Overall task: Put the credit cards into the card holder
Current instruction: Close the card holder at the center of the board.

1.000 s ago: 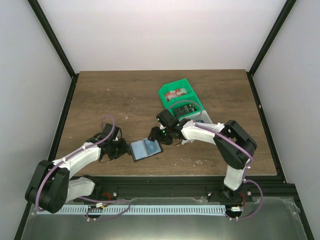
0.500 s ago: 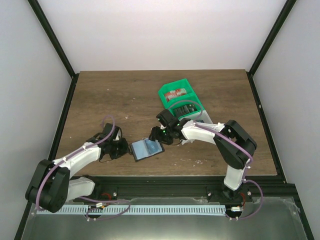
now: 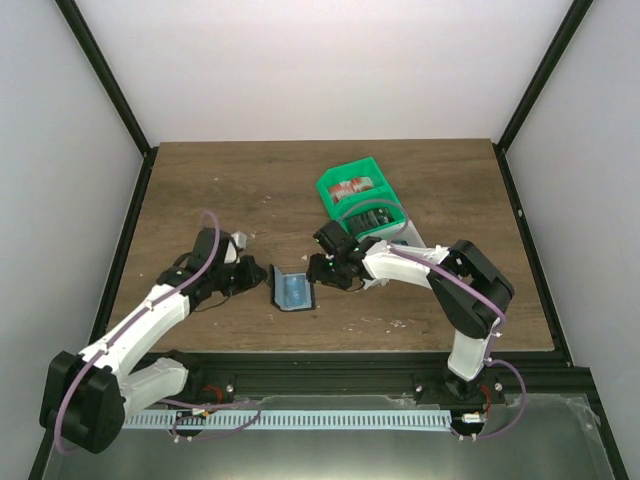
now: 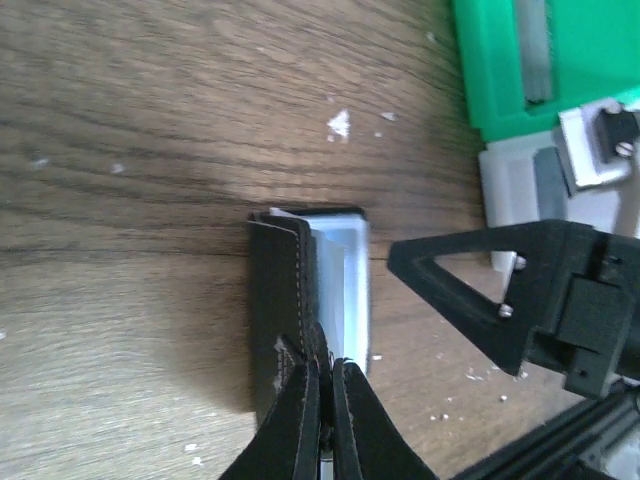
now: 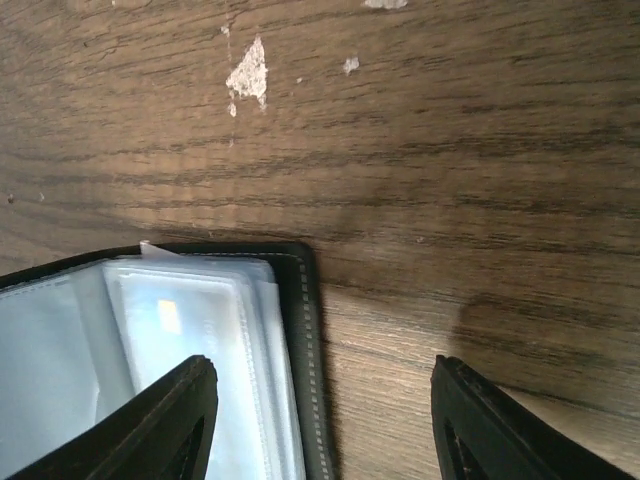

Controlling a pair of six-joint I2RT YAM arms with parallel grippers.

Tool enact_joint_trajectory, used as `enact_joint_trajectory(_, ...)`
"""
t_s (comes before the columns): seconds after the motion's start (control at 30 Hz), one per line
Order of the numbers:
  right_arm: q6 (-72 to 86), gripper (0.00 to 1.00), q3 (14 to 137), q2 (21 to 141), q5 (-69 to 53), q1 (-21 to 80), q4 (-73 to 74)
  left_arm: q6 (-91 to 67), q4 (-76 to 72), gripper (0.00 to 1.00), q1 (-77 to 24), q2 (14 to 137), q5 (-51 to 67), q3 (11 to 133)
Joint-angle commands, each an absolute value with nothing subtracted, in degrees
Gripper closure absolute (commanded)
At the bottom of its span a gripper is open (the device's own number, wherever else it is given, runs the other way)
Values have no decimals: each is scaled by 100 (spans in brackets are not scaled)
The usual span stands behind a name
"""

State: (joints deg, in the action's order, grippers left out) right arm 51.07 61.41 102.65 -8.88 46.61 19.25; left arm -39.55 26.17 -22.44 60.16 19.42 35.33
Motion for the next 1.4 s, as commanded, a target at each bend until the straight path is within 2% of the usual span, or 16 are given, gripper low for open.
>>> enact_joint_trajectory(0.0,5097,40,6286,10188,-621,4684,2020,-3439,2376,100,-2241,6207,2673,3728)
enact_joint_trajectory(0.4,5097,46,6048,10239,-1156,4677,1740,-3564,1227,100,-2585,7132,3770,3663)
enact_joint_trajectory(0.57,5097,47,5983,10122,-589,4676,1855,-3799,760,96,-2989,7544,3839,3594)
enact_joint_trajectory(0.63,5097,46,5908,9957,-114,4676,1932,-4229,167,90,-3050,7584,3980,3410)
enact_joint_trajectory(0.7,5097,45,5837,9778,287,4676,2050,-4658,-314,78,-3117,7585,4128,3249)
enact_joint_trajectory(0.77,5097,44,5760,9584,529,4676,2139,-4784,-404,66,-3158,7585,4040,3226)
enact_joint_trajectory(0.87,5097,43,5648,9325,672,4676,2200,-4793,-423,56,-3155,7620,3956,3240)
enact_joint_trajectory(1.03,5097,43,5473,8941,499,4676,2049,-5098,-963,53,-3164,7833,4349,3055)
enact_joint_trajectory(1.2,5097,43,5396,8912,-542,4676,1654,-4817,-488,52,-3158,7761,3857,3101)
enact_joint_trajectory(1.37,5097,56,5505,9126,-1399,4742,1677,-4337,758,45,-3155,7437,2392,3388)
